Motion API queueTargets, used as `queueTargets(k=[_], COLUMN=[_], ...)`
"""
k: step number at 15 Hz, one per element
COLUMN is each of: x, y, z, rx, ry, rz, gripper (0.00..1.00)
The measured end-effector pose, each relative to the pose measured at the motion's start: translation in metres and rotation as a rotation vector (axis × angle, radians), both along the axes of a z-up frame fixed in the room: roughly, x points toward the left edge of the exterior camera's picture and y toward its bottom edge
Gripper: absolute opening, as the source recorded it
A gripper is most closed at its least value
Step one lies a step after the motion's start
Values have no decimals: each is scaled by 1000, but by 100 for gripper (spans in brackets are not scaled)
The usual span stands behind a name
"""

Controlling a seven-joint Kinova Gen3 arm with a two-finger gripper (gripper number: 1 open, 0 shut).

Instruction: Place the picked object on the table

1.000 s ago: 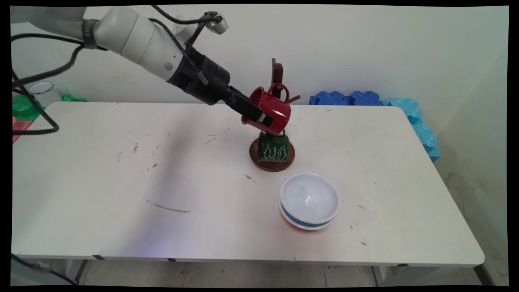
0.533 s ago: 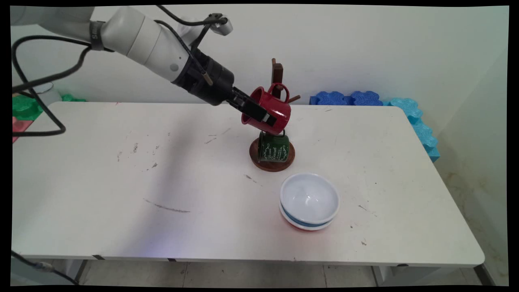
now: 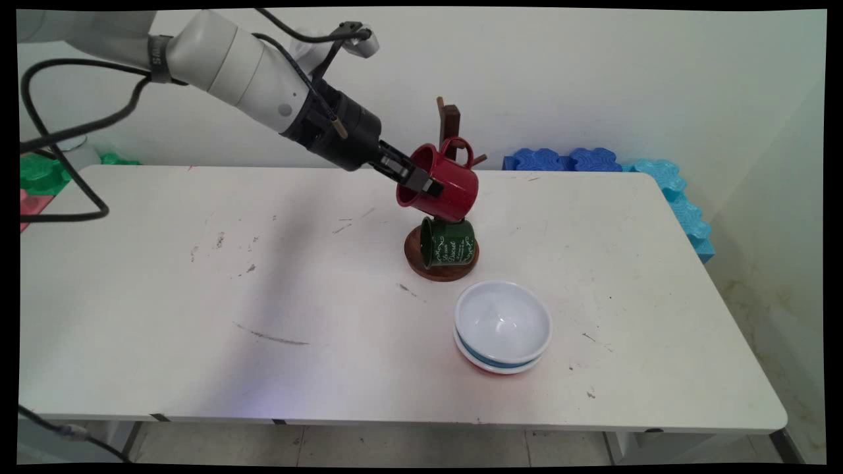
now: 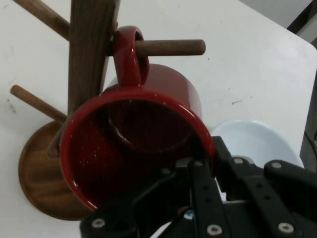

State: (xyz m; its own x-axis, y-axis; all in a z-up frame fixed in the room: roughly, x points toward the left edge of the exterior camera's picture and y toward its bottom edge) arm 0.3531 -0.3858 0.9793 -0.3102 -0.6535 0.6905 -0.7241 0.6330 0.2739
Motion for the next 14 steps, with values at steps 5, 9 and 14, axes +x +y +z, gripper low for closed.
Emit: queueTargets(k=[5,9,14], x=[0,-1,-3], y=[2,3,6], z=[2,5,12], rx=[-4,-27,-61], ry=[-1,-9,-16], rz=[-4,-30,-71], gripper=[0,0,0])
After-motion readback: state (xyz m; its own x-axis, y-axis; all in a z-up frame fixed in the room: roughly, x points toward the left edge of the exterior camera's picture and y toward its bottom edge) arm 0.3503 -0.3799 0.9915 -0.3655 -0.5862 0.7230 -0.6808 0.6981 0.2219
